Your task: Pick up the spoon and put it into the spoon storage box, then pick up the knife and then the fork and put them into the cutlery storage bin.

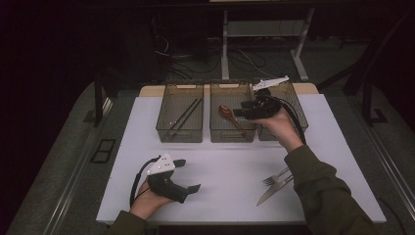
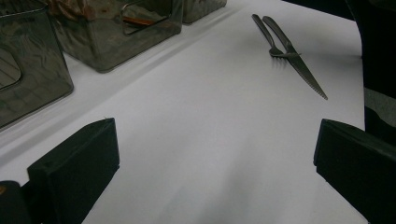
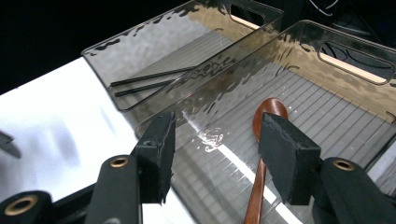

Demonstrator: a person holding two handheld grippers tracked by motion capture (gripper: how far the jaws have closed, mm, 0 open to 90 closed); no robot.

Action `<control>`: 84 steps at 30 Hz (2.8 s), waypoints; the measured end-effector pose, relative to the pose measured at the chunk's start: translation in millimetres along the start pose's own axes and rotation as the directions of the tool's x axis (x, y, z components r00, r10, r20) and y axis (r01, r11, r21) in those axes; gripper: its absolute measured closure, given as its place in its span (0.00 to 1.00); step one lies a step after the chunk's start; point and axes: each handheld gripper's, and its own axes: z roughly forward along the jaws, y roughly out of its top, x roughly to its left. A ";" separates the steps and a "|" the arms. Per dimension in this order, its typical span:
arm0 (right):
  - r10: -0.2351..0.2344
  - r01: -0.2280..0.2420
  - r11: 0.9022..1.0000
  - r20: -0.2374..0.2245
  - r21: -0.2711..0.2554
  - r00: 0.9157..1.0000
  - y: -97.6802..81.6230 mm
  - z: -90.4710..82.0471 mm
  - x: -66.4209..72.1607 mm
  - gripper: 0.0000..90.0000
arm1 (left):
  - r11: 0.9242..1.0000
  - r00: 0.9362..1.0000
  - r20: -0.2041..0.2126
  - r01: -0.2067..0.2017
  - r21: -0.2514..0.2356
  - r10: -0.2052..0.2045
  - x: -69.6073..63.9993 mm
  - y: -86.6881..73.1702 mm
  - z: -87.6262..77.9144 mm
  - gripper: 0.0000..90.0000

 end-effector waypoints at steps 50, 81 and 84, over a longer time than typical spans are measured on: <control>0.039 -0.038 0.999 -0.053 0.007 0.998 -140.1 -97.5 23.0 0.59 | 1.000 1.000 -0.013 -0.007 0.007 0.007 -0.3 0.2 -0.7 0.00; 0.051 -0.049 0.982 -0.007 0.181 0.999 -186.1 -107.1 7.9 0.99 | 1.000 1.000 -0.011 -0.014 0.012 0.014 0.4 0.2 0.1 0.00; 0.054 -0.051 0.979 -0.008 0.197 0.999 -186.4 -102.1 9.3 0.98 | 1.000 1.000 -0.010 -0.009 0.015 0.009 0.4 -0.4 -0.4 0.00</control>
